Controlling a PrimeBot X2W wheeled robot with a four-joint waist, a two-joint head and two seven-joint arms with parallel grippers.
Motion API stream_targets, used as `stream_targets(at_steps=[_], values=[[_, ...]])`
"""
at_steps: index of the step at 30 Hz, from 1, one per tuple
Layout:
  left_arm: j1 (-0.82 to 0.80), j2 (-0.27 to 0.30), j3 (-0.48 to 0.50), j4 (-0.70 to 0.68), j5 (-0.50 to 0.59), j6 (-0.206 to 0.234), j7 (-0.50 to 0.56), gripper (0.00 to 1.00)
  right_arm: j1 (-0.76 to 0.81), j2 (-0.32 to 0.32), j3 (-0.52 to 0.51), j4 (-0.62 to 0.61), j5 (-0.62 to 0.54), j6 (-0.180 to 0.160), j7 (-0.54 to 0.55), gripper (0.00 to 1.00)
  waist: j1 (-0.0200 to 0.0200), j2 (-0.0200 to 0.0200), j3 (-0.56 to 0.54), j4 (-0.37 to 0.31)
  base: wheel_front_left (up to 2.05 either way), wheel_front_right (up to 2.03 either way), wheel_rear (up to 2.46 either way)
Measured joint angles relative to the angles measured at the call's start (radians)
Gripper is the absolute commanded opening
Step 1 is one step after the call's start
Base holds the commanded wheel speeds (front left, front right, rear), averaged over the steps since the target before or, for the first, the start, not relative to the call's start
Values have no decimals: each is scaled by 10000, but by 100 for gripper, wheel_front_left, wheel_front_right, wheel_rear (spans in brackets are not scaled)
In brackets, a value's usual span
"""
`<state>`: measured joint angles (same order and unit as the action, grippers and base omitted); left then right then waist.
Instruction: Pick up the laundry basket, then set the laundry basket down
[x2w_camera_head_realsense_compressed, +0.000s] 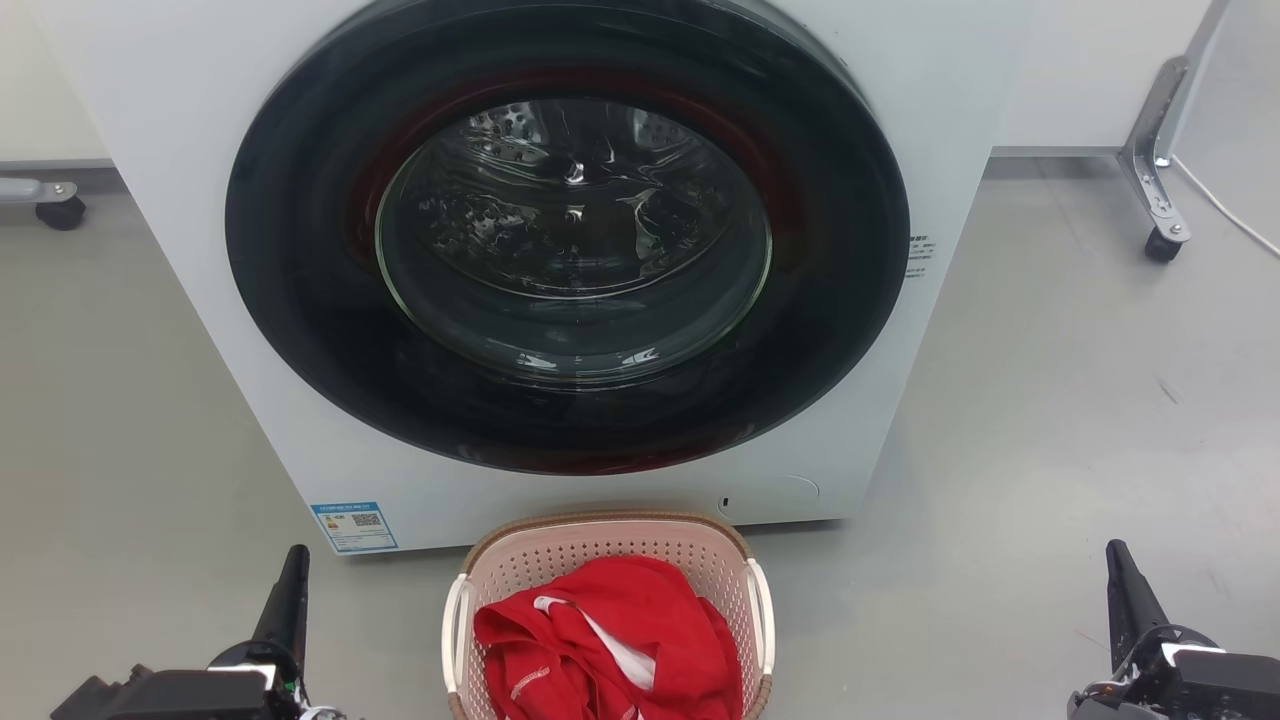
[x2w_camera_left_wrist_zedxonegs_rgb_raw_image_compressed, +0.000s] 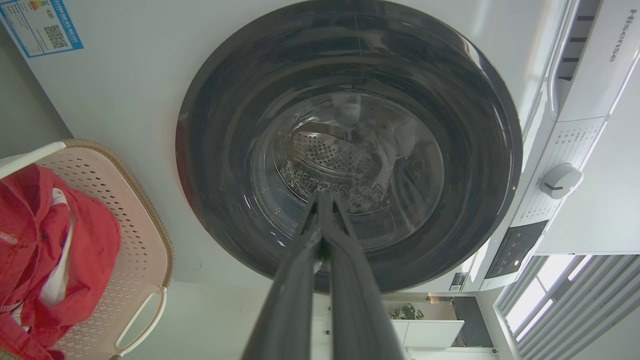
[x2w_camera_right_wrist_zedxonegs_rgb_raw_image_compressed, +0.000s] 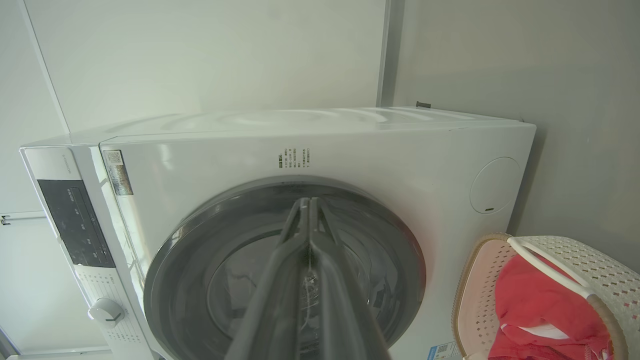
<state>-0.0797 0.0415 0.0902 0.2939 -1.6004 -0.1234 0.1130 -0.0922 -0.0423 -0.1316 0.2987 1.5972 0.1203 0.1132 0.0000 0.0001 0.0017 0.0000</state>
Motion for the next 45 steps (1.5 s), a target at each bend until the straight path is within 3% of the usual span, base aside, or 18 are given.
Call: stream_targets(at_steps=[45], values=[[0, -2, 0, 6, 0, 0, 0, 0, 0, 0, 0, -4, 0, 0, 0, 0, 0, 0, 1, 0, 0, 0, 0]])
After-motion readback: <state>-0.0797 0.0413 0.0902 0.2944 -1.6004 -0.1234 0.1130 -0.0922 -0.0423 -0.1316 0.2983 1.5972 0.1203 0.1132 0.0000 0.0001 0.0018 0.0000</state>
